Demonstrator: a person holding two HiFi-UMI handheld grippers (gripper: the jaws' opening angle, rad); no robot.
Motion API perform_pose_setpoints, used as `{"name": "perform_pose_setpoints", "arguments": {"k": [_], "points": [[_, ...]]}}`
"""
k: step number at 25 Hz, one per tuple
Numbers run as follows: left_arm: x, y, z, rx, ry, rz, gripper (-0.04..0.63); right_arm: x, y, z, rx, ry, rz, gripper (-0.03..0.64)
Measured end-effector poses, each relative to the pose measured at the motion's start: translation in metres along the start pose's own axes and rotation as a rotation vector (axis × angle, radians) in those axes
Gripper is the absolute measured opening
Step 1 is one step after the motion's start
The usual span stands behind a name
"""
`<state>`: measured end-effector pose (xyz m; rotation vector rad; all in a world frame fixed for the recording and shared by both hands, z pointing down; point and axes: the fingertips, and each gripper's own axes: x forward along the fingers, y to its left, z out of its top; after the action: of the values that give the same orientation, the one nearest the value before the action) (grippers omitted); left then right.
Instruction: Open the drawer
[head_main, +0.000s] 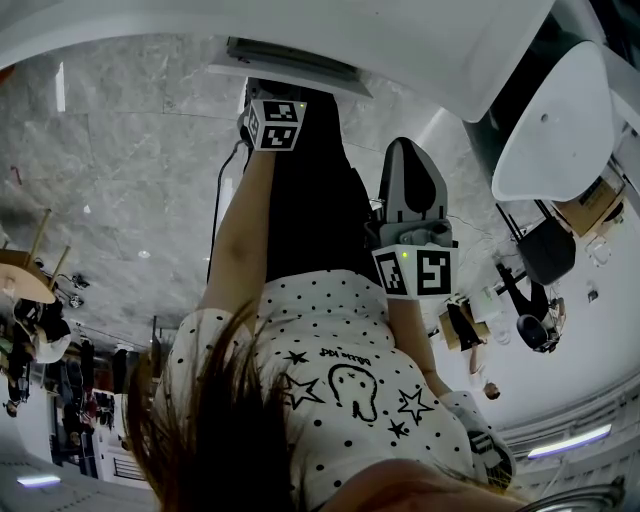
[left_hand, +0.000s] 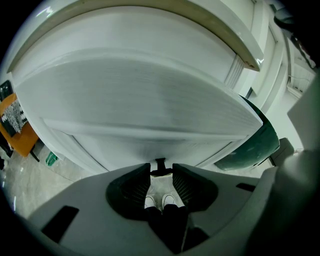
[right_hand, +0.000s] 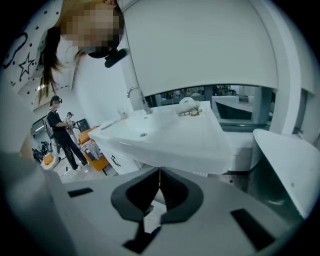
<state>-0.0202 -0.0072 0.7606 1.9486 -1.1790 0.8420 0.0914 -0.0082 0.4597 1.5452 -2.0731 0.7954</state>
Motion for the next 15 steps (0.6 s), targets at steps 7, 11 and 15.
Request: {"name": "perform_pose_setpoints", "arguments": {"k": [7,11,15], "points": [[-0.0018,0.0009,0.0006,-0.004,-0.005,0.004,0.14,-0.0021,0.0004,0.0,-0.001,-0.001,-0.006,0.015],[-0.0017,0.0013,0.0018,-0.009,-0.009,0.007,0.14,-0.002,0.0003,0.0,0.0,0.001,-0.004,0.015],[0.0002,0.0014,0.0004,-0.023,-0.001,0.008,0.14,-0.0006,-0.0001,-0.0011,0.001,0.0,0.0,0.015]]}}
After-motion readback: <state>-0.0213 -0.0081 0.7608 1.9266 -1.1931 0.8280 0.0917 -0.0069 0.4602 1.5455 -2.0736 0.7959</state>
